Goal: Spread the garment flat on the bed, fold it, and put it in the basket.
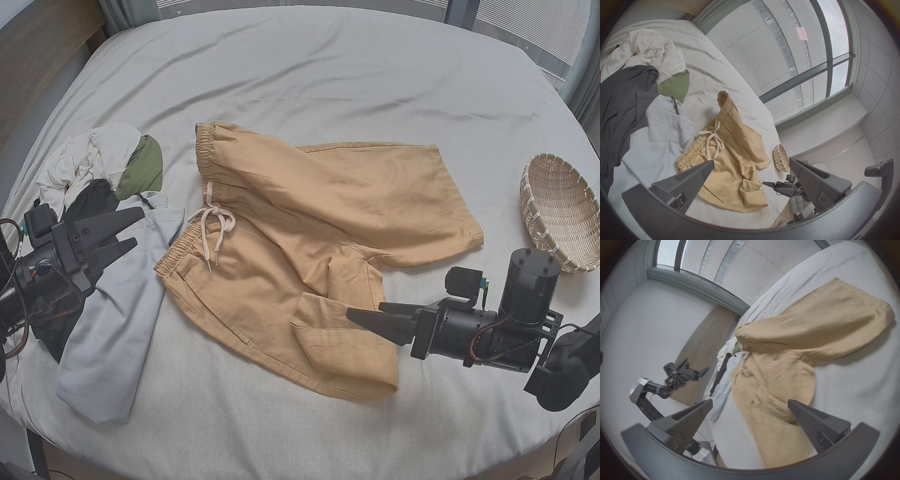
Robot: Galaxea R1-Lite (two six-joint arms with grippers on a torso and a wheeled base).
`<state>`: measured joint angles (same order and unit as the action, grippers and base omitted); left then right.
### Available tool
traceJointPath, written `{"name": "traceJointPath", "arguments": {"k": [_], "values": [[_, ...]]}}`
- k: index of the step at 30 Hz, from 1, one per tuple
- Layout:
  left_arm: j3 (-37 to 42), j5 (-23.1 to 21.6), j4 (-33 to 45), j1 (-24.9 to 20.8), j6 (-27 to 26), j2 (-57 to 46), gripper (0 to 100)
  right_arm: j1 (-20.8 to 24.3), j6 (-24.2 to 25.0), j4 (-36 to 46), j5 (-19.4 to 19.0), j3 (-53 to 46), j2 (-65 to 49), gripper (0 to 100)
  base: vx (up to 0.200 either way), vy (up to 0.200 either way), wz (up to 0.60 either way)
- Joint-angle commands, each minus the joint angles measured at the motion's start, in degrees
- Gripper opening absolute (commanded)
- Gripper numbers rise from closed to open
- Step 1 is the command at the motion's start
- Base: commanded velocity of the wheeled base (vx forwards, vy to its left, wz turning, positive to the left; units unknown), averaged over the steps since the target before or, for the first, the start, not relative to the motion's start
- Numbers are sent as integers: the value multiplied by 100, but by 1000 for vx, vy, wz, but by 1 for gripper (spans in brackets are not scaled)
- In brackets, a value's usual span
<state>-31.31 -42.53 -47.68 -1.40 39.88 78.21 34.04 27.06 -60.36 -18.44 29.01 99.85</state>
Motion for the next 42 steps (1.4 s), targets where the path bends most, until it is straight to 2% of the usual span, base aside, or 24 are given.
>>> {"name": "traceJointPath", "arguments": {"k": [1,6,20,28,33,37,40,42], "values": [[81,-9,-75,0,3,1,100,-248,-43,6,-1,-19,272,100,0,0,0],[213,-9,-251,0,11,18,100,-266,-78,50,-1,-133,272,100,0,0,0],[274,-9,-286,0,11,-8,100,112,-61,-55,-54,-862,105,100,0,0,0],[344,-27,-330,8,11,-17,100,464,62,50,-283,-1469,-880,100,0,0,0],[353,-27,-330,0,20,-43,100,683,572,103,-291,-1768,-1521,100,0,0,0],[353,-27,-330,0,20,-52,100,675,669,323,-291,-1917,-1899,100,0,0,0],[362,-27,-330,8,20,-52,100,481,634,991,-247,-2031,-2409,100,0,0,0],[362,-27,-330,0,20,-52,100,446,625,1017,-247,-2031,-2444,100,0,0,0]]}}
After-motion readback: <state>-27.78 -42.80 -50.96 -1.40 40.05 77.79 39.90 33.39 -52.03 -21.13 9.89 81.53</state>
